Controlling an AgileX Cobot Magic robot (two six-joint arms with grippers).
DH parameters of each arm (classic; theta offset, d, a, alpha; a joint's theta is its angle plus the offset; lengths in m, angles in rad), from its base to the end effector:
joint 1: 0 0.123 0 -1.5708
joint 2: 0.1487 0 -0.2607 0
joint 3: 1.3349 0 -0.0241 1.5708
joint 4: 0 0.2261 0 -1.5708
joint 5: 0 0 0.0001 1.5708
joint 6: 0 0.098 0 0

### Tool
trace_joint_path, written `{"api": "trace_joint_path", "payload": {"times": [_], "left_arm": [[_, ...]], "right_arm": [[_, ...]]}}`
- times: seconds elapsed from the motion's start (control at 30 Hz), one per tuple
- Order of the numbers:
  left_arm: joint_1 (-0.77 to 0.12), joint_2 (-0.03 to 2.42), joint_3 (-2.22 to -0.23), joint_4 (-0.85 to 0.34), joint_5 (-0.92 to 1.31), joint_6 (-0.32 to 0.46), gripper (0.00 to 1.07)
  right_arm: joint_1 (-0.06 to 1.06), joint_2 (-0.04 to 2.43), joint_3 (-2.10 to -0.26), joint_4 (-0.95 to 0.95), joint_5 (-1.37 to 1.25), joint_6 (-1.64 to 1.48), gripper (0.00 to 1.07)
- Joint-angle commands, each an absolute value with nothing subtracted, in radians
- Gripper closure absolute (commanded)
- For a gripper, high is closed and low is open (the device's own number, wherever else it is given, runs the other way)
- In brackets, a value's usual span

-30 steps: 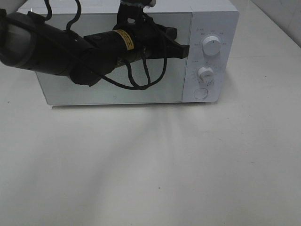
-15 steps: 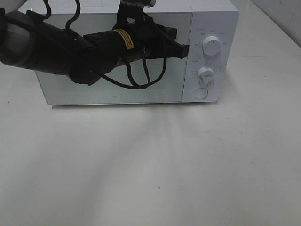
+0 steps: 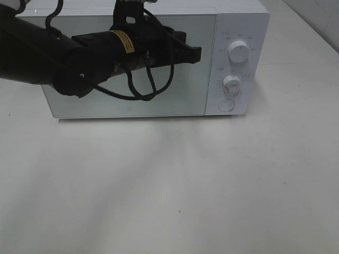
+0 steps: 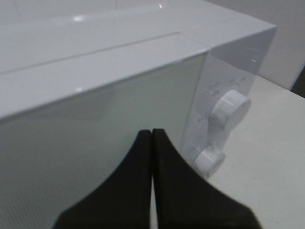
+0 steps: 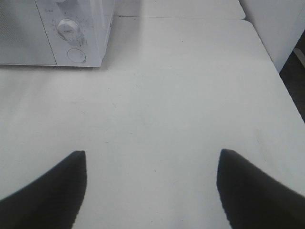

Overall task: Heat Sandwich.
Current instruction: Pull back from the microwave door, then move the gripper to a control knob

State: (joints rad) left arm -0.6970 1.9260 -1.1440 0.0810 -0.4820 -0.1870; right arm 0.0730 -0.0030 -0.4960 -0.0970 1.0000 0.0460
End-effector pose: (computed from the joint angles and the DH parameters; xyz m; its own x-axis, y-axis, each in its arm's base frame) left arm 0.3125 -0.2664 0.2041 -0.2388 0.0501 -0.9698 0.6464 0.7535 -0.1202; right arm 0.0071 -0.0075 0.2668 -0.3991 -0.0357 -0.9162 -0.0008 0.9993 -0.0386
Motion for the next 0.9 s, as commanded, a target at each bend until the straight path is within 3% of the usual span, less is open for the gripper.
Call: {"api": "trace_joint_path", "payload": {"times": [0.03,0.37,0.47,0.5,0.53,0.6,0.63,0.67,0.7,0.9], "left_arm": [[-0.720,1.872,-1.078,0.072,-0.472,-0.192,1.07],[-0.740,1.706,-0.947,0.071,-0.258,-0.219,1.07],[-0.740,1.640,-0.946,0.072,-0.019,-0.296,0.81],[-0.740,1.640,-0.946,0.072,-0.019,-0.296,0.81],[-0.740,1.610,-0.946,0.072,0.082,-0.320,0.56],[-0.740,1.581,-0.946,0.070,0.180,-0.330,0.30],[-0.740,1.581,-0.946,0.070,0.180,-0.330,0.30],[-0.740,1.557,-0.946,0.073,0.272,-0.325,0.10],[-0.740,1.547,-0.946,0.073,0.311,-0.324,0.04],[-0.740,1.502,-0.946,0.096,0.500,-0.322,0.05]], "right_arm": [[0.066,-0.032,-0.495,-0.096,0.995,0.038,0.34],[0.066,-0.032,-0.495,-0.096,0.995,0.038,0.34],[0.066,-0.032,-0.495,-0.096,0.995,0.038,0.34],[0.066,-0.032,-0.495,-0.096,0.995,0.038,0.34],[0.066,-0.032,-0.495,-0.096,0.995,0.038,0.34],[0.066,-0.032,-0.495,-0.096,0.995,0.038,0.34],[0.066,-0.032,-0.495,-0.096,0.995,0.038,0.34],[0.066,-0.032,-0.495,-0.096,0.995,0.038,0.34],[0.066,-0.032,-0.495,-0.096,0.995,0.038,0.34],[0.066,-0.032,-0.495,-0.096,0.995,0.038,0.34]]}}
